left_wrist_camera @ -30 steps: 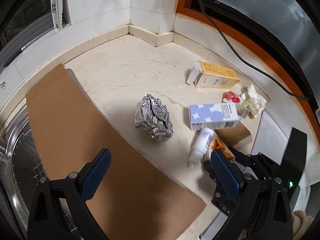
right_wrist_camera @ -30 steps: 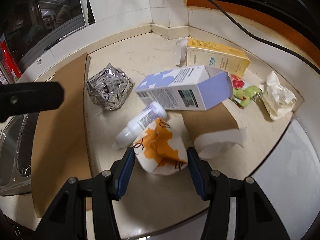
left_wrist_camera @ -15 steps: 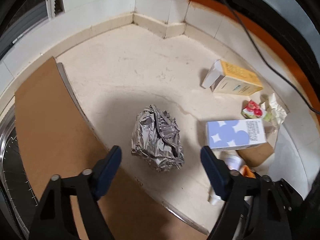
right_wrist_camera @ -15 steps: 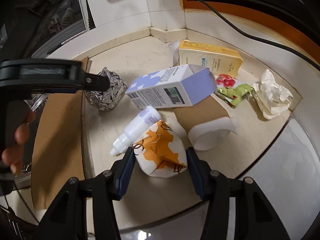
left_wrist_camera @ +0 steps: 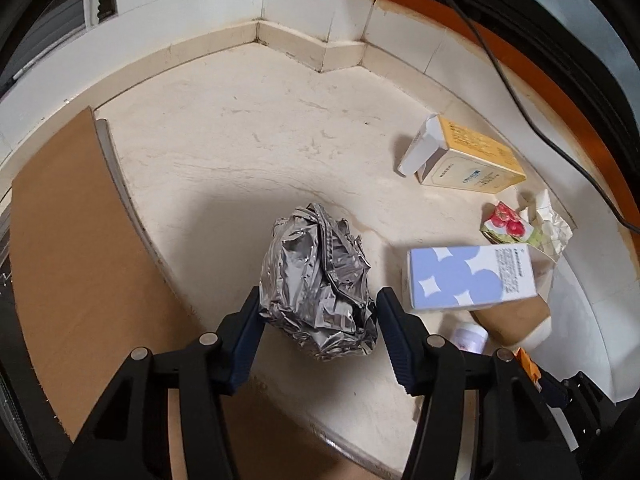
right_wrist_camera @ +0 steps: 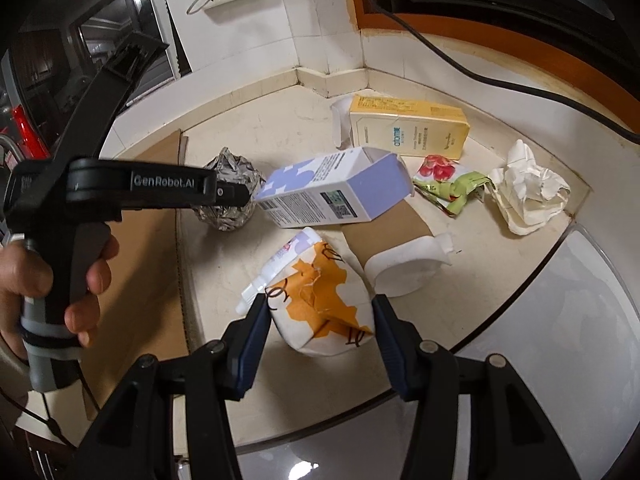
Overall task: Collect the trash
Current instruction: 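Carry the foil ball and paper cup down over the trash bin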
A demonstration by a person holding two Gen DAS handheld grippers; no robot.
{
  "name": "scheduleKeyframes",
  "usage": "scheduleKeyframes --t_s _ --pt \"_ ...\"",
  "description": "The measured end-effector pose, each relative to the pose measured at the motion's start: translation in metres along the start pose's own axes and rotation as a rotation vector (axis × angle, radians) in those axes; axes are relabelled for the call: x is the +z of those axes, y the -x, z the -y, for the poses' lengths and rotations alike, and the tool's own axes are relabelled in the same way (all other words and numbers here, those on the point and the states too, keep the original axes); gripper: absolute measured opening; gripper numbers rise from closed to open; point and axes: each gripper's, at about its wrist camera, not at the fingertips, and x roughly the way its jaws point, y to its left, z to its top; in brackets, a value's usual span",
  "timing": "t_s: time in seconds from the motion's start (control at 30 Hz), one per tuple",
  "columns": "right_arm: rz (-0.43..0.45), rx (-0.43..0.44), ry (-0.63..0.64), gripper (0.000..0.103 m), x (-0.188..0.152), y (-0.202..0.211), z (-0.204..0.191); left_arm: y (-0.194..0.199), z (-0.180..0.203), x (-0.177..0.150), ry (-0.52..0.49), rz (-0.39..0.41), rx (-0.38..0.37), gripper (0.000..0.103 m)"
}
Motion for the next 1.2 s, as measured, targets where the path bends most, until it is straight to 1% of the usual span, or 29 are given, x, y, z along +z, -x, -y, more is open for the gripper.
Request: scheduleKeyframes --t_s 0.13,0.3,0.4,0.57,0.73,0.97,1.2 --pt "0.018 -0.006 -0.016 0.051 -0.001 0.011 -0.002 0.024 0.003 -0.013 -0.010 0.030 -0.013 0.054" --pt "0.048 -0.025 -0.036 0.051 -0.006 0.031 -0.009 0.064 0.009 -0.037 -0.050 0.069 -0.047 0.054" --pt "0.063 -0.039 -0.062 0.051 -0.011 0.043 -0.013 0.090 0.009 -0.055 -0.072 0.090 -0.080 0.054" --pt "0.082 -0.064 -0.111 0.051 -0.022 0.064 -0.022 0.130 0.007 -0.087 -0.102 0.100 -0.142 0.054" --pt "0.110 -0.059 -0.154 0.051 -0.036 0.094 -0.037 0.169 -0.001 -0.119 -0.127 0.110 -0.189 0.054" --pt "0.156 -0.068 -0.190 0.051 -0.064 0.144 -0.067 0.215 -0.018 -0.166 -0.187 0.128 -0.213 0.054" --pt "0.170 -0.088 -0.238 0.051 -0.110 0.185 -0.104 0.251 -0.035 -0.212 -0.240 0.121 -0.261 0.054"
